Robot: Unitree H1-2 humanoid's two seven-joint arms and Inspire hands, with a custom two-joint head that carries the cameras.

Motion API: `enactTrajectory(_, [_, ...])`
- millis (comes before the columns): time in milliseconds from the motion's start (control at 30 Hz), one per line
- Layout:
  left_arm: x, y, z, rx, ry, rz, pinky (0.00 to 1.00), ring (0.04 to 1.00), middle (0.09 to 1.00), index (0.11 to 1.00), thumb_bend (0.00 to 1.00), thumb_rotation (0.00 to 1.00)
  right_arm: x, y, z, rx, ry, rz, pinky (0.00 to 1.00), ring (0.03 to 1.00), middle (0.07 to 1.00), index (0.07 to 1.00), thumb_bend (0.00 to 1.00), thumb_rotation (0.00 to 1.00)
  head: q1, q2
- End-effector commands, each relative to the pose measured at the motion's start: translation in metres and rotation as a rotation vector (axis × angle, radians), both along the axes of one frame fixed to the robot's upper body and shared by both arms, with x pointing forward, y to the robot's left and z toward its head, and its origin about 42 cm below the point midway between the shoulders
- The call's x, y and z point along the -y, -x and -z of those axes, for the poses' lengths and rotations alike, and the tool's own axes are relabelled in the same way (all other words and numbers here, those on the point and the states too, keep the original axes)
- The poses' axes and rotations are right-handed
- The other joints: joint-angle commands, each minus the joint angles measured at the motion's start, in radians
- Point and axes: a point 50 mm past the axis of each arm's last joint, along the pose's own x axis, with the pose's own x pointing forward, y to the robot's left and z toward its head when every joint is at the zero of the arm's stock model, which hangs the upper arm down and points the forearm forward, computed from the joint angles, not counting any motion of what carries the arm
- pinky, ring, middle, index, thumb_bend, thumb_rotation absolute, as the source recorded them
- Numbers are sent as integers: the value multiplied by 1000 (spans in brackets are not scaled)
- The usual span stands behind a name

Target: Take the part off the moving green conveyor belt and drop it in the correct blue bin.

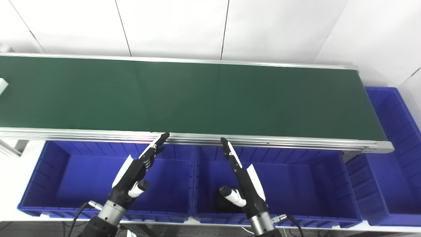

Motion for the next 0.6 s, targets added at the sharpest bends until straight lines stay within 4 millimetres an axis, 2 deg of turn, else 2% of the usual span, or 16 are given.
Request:
enactTrajectory(0, [2,-2,-5,57,6,-9,940,964,953,916,996,1000,-3,1,-4,48,-23,-8,943,973,989,994,947,986,7,-30])
enactTrajectory(33, [4,0,-4,56,3,-22,932,957,946,909,987,1000,-3,2,-2,43,-23,-8,944,974,989,993,948,984,7,-30])
enactTrajectory(67, [6,1,-2,52,3,-32,931,949,937,902,965,1000,-3,2,-1,37,-21,-7,944,976,989,993,946,980,13,-47])
enactTrajectory(133, [10,4,1,37,23,-40,921,945,932,910,889,1000,-3,3,2,30,-16,-5,941,976,989,995,943,973,18,-60])
enactTrajectory(200, [13,5,3,20,44,-41,910,946,938,921,874,1000,-2,4,4,27,-7,-3,937,976,988,993,942,976,22,-65])
enactTrajectory(267, [14,7,4,8,59,-41,902,945,945,934,892,1000,-1,4,4,27,-2,-1,935,973,987,986,936,977,23,-65])
enactTrajectory(367, [13,8,5,-5,73,-34,948,974,968,961,974,1000,-1,4,5,29,3,1,917,960,979,967,937,982,24,-68])
enactTrajectory(567, [12,7,7,-11,75,-31,927,974,978,967,972,1000,0,5,7,16,-14,1,925,963,975,955,945,971,30,-79])
